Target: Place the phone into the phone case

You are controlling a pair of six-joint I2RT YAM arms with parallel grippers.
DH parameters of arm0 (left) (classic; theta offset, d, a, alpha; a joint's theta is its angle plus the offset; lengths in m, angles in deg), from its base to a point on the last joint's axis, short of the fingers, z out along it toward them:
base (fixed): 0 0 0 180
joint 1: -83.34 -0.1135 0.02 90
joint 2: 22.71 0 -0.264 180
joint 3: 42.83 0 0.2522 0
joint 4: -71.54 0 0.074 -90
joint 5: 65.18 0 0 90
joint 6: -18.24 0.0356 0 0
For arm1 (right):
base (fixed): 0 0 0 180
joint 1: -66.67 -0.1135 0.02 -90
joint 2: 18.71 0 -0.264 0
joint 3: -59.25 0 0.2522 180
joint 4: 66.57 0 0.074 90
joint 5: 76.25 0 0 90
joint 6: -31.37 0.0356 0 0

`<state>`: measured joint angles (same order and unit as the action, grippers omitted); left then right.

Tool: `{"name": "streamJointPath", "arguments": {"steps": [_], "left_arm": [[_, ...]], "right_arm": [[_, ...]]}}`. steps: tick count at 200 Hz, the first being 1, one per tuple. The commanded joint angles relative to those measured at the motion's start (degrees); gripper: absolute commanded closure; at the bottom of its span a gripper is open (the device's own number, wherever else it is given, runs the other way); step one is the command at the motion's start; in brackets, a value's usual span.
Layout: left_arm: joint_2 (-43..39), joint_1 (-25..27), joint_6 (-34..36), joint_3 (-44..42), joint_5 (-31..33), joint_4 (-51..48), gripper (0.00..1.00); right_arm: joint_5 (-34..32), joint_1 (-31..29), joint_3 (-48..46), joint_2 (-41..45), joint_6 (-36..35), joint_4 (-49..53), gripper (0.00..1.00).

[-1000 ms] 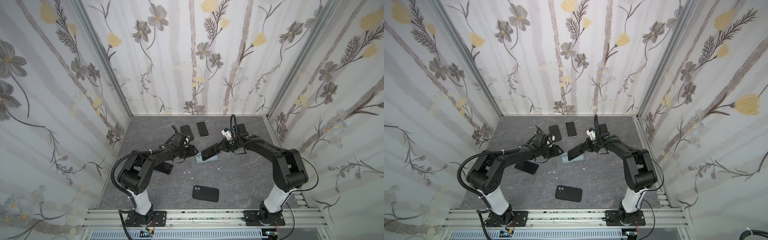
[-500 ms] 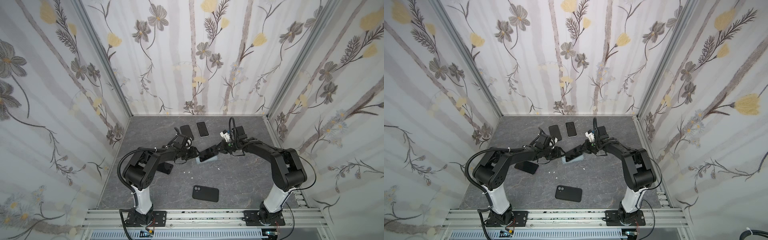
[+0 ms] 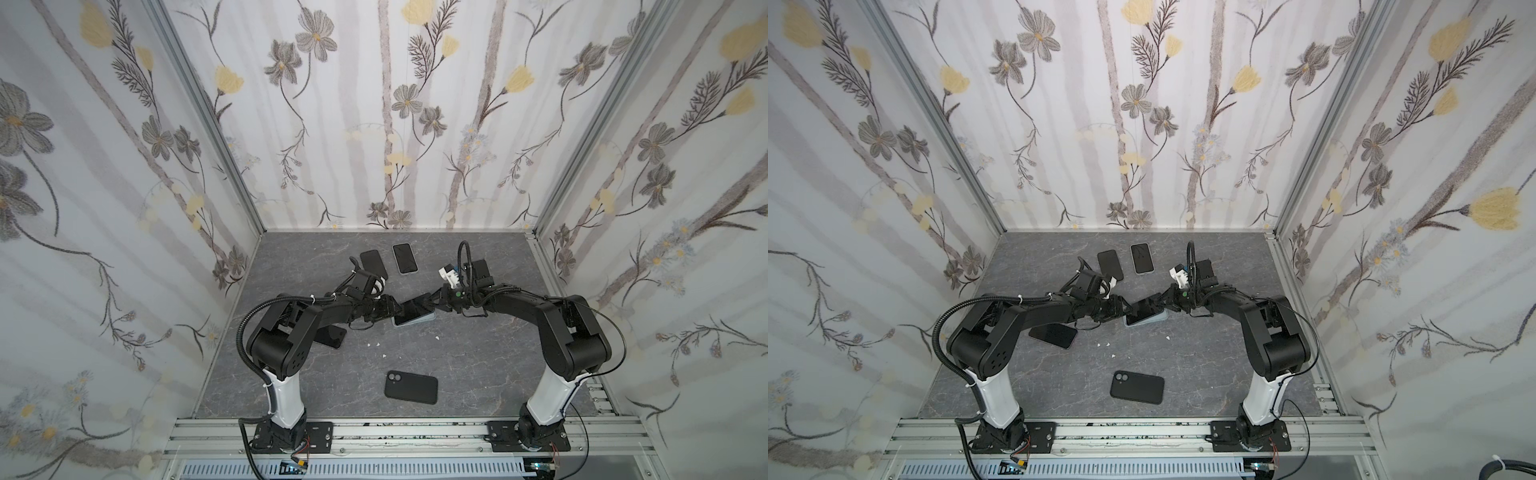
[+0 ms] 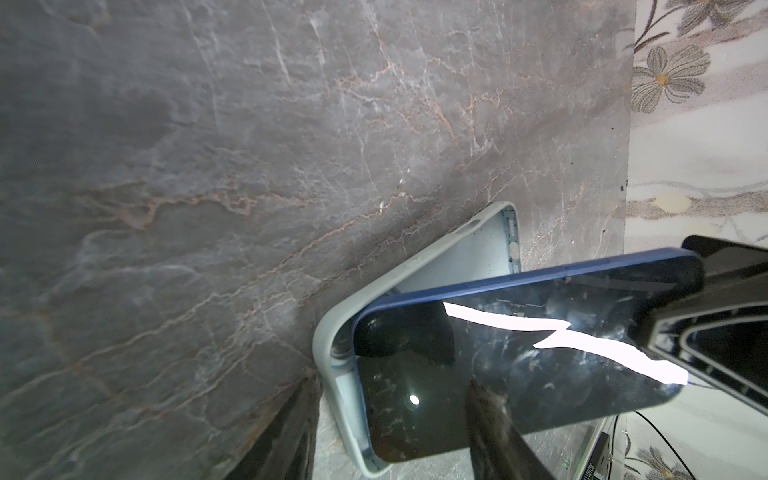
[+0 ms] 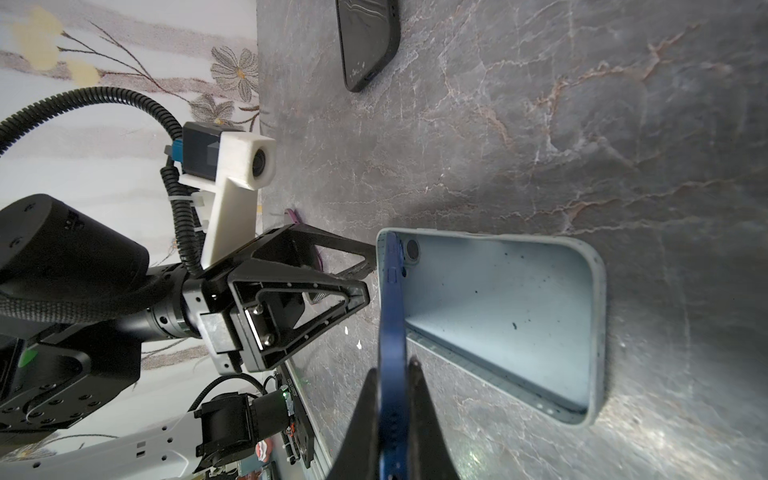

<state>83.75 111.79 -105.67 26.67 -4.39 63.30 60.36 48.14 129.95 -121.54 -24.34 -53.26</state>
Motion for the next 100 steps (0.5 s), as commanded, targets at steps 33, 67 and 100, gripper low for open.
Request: {"name": "streamJointPath", "arguments": {"steps": [33,67,100], "left_arm": [[0.0,0.1,-0.8,-0.4,-1.5,2.6,0.44],[0.4,0.2,-0.9,-0.3,-2.1,3.0,0.45],[-0.2,0.4,-0.6,-0.5,-2.0,2.7,0.45]], "right_arm": [[3.5,-0.3,-3.1,-1.1,2.1,-7.8,1.00],[3.3,-0.4,-4.6,-1.6,2.9,-10.1,1.00],[2.0,-0.2,-6.6,-2.4,4.6,-13.1,1.00]]}}
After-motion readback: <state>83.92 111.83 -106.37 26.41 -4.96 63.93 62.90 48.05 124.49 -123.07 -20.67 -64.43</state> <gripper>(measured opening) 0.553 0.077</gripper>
